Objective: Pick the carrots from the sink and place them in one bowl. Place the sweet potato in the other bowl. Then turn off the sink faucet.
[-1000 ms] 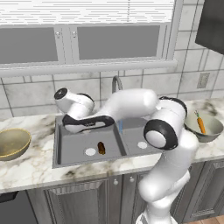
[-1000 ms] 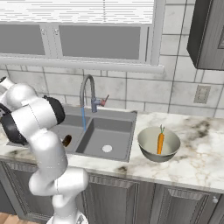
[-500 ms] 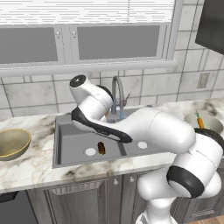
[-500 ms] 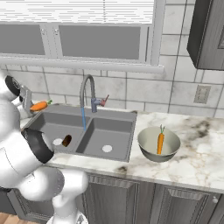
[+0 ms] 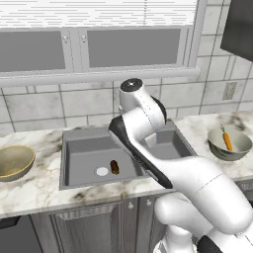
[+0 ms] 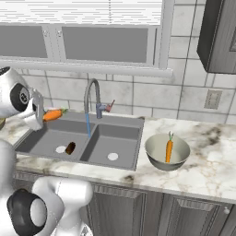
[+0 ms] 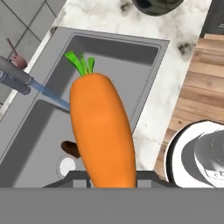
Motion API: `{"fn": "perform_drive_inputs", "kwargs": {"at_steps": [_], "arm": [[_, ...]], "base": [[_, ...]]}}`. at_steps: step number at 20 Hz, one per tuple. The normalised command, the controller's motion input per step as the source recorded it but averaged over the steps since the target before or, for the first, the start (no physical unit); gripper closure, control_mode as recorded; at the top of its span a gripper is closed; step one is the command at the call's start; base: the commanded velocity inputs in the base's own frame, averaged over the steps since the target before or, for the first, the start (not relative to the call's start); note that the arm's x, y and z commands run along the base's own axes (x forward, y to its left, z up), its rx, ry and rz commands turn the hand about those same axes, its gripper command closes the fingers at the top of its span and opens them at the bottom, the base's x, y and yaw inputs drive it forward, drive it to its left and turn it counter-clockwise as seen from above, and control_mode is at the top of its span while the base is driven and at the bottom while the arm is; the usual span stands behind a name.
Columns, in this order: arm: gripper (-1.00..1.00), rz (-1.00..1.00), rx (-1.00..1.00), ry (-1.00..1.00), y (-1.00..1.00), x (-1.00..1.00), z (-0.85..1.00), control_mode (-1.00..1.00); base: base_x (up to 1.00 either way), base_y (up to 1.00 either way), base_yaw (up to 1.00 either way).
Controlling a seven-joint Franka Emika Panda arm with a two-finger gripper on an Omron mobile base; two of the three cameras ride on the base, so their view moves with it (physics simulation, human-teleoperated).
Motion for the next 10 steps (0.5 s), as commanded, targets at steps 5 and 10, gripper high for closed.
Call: {"fn": "perform_drive_inputs", "kwargs": {"at_steps": [5, 10], "arm": [[1.00, 0.01, 0.10, 0.00, -1.00, -0.15, 0.04, -1.00], [1.00, 0.03, 0.12, 0.00, -1.00, -0.03, 0.04, -1.00]], "base": [[0.00, 0.00, 0.00], [0.00, 0.00, 0.00]]}}
